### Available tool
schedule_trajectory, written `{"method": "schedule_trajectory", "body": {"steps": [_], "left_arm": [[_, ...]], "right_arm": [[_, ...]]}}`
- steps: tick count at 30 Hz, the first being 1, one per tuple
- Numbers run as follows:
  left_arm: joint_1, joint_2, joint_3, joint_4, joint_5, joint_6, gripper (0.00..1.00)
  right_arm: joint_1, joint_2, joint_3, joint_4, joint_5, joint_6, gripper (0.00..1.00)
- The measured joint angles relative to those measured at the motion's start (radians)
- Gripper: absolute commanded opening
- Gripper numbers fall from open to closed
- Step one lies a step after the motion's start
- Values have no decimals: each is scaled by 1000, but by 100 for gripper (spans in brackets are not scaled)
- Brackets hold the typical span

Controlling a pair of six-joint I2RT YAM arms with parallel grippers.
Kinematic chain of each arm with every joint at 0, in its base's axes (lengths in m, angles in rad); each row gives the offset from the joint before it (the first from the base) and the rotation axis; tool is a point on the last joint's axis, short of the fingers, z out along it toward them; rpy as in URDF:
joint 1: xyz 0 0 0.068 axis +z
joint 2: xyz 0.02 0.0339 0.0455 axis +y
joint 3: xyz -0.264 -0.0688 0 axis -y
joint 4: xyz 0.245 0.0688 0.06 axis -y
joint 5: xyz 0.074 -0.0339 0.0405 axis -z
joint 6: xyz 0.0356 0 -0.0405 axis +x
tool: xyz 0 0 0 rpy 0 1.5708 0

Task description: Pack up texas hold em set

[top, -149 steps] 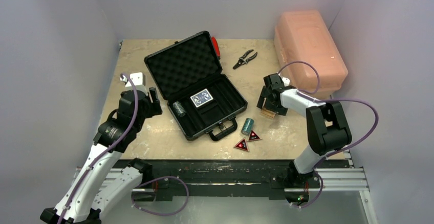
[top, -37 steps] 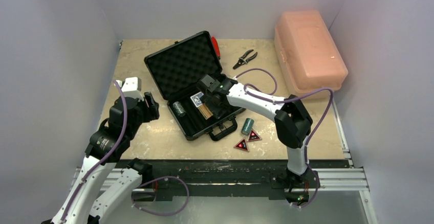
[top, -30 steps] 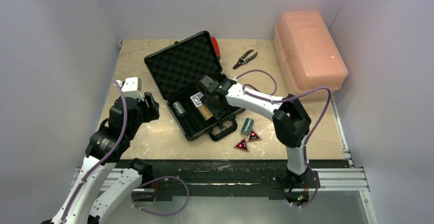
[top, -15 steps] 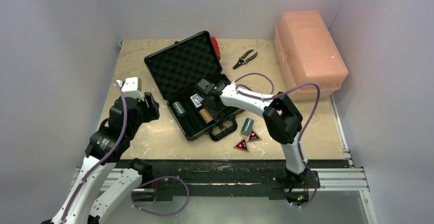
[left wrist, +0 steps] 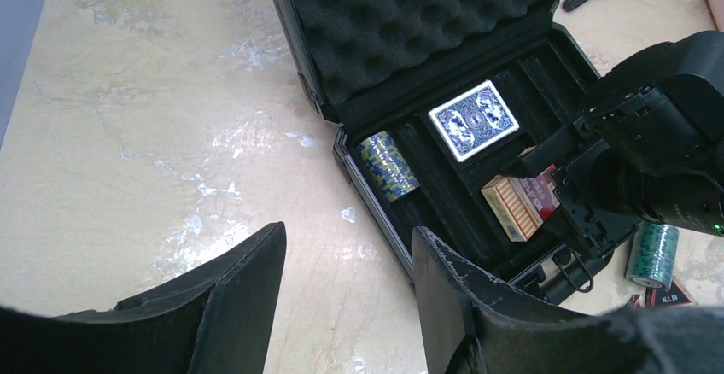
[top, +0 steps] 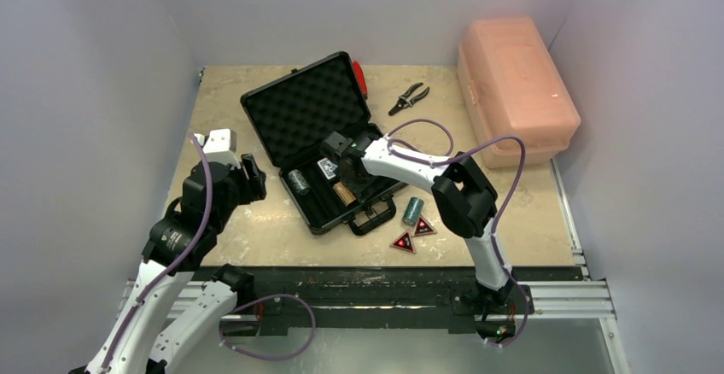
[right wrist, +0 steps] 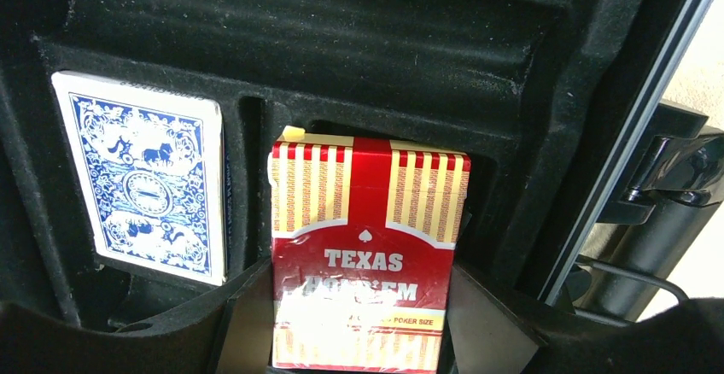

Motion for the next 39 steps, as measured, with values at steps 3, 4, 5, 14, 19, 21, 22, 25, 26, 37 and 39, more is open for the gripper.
{"method": "schedule_trajectory", "body": {"steps": [3, 4, 5, 14, 19, 21, 22, 25, 26, 37, 39], "left_arm": [[0, 0, 0, 0, 0, 0, 56], [0, 0, 0, 0, 0, 0, 56], [0, 0, 0, 0, 0, 0, 56], [0, 1, 0, 0, 0, 0, 56], [0, 5, 0, 0, 0, 0, 56], [0, 7, 0, 0, 0, 0, 56], [0, 8, 0, -1, 0, 0, 56], [0, 11, 0, -1, 0, 0, 56], [0, 12, 0, -1, 0, 0, 56], [0, 29, 0, -1, 1, 0, 56], [0, 32, 0, -1, 0, 0, 56]], "right_arm": [[0, 5, 6, -1, 0, -13, 68], [0, 5, 8, -2, 1, -18, 74], [0, 5, 10, -3, 2, -22, 79], [0, 5, 28, 8, 11, -42, 97], [0, -2, 26, 1, 59, -73, 95], [0, -21, 12, 3, 83, -112, 94], [0, -33, 5, 6, 93, -144, 94], [0, -64, -3, 7, 126, -277, 93], [0, -73, -5, 14, 134, -333, 92], [0, -189, -132, 240, 95, -912, 84], [0, -221, -148, 296, 59, -990, 81]]}}
